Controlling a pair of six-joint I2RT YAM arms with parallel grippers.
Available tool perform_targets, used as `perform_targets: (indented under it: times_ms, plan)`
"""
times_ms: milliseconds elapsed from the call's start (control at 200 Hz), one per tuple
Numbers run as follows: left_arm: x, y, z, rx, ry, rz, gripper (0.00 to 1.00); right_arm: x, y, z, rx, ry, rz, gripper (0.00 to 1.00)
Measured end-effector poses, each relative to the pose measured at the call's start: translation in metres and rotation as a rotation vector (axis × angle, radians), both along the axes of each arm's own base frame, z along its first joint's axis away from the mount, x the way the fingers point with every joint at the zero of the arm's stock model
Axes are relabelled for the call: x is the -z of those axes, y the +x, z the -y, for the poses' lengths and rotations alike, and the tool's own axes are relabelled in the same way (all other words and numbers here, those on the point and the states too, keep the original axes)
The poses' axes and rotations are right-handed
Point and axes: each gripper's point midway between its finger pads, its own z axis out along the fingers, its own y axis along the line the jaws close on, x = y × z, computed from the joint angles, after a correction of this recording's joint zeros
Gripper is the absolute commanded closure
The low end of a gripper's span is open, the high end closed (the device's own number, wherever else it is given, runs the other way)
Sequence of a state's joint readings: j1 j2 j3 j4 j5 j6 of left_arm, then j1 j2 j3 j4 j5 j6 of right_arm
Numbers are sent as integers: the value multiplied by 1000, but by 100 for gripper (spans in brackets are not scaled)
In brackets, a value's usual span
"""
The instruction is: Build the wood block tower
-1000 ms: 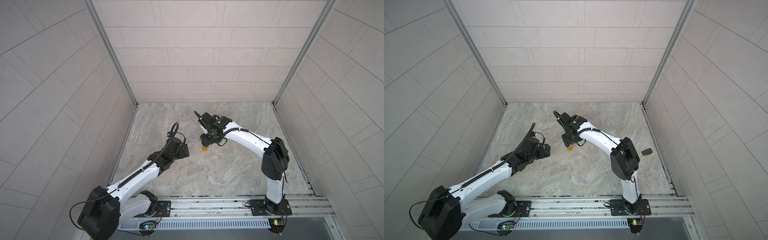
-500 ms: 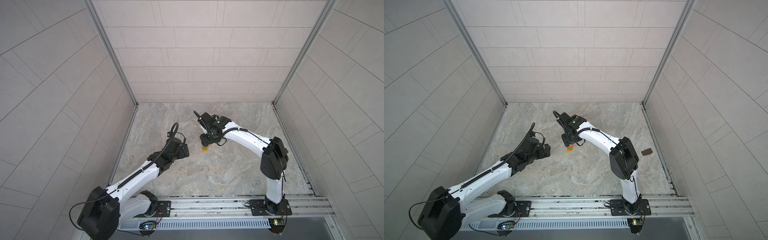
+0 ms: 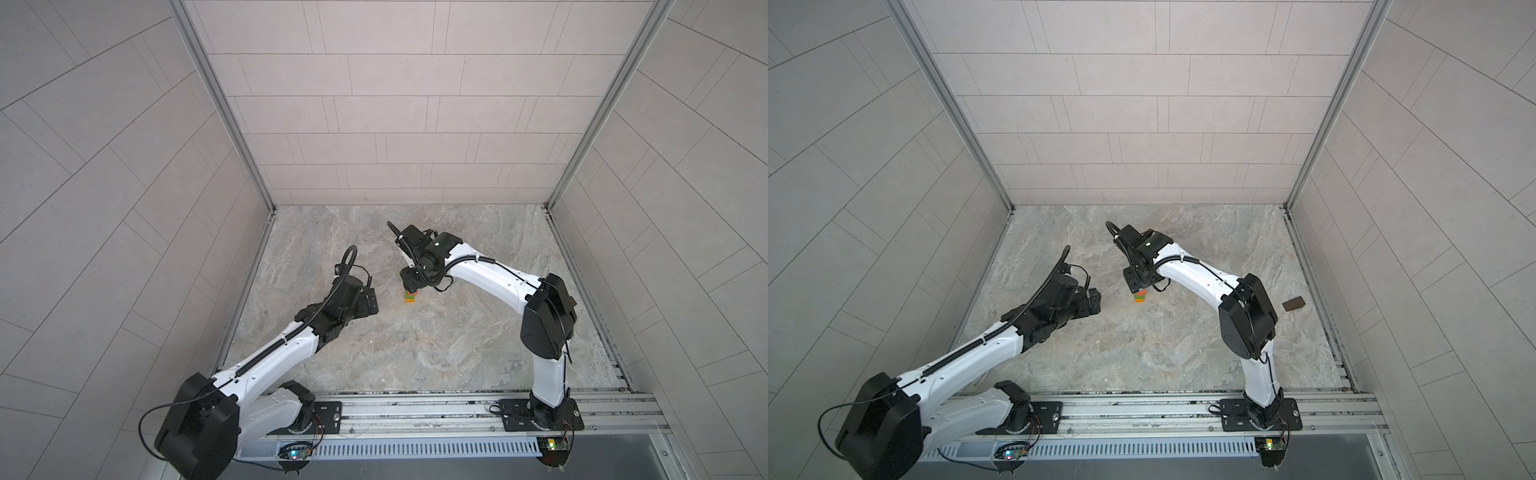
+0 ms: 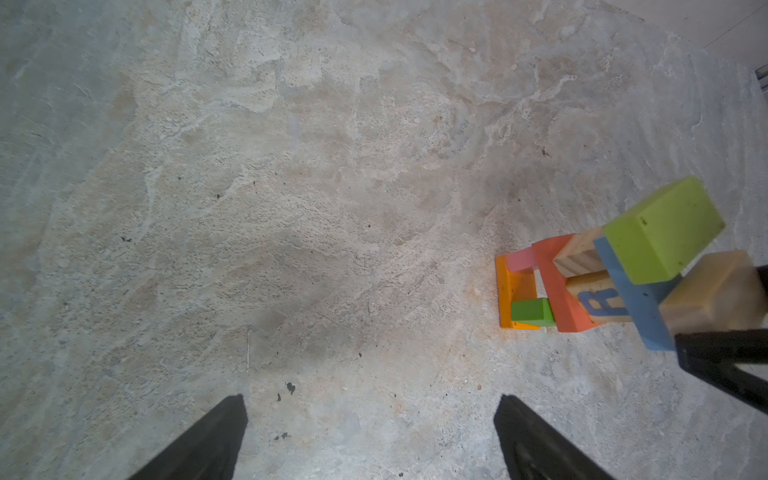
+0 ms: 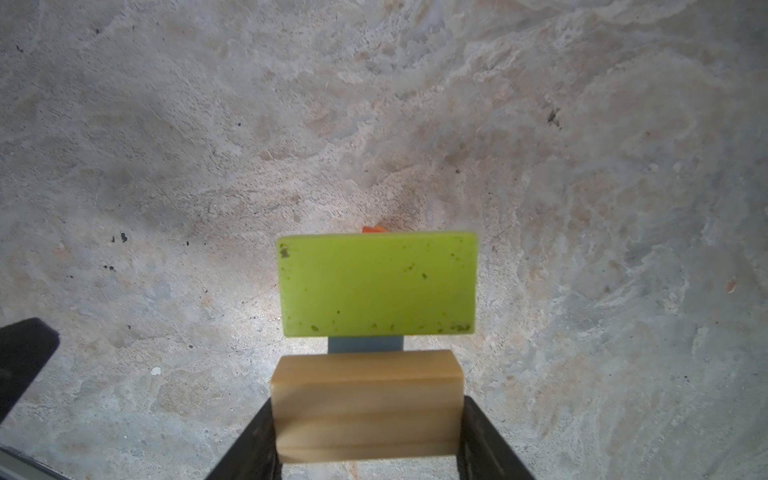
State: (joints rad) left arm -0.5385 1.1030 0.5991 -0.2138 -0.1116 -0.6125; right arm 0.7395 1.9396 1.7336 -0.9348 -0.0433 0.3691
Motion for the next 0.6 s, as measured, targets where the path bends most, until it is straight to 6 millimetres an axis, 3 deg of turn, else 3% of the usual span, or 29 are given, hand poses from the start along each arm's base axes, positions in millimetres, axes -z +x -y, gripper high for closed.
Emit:
perform_targets:
  times_ms: [595]
  plan:
    - [1, 0, 2, 9, -13, -3, 0, 0, 0, -1, -13, -1, 4, 29]
